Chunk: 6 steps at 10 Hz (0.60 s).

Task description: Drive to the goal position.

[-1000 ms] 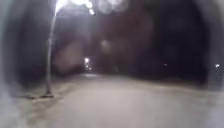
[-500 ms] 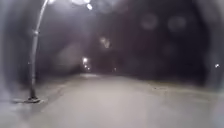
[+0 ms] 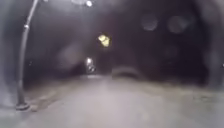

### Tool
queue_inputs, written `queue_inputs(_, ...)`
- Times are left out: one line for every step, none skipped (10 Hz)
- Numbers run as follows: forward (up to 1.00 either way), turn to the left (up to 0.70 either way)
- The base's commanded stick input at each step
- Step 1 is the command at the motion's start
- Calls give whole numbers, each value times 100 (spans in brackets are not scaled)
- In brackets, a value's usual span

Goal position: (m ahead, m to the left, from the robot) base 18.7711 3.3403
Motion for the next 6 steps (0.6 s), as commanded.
queue_inputs(100,0)
queue_inputs(100,0)
queue_inputs(100,0)
queue_inputs(100,0)
queue_inputs(100,6)
queue_inputs(100,15)
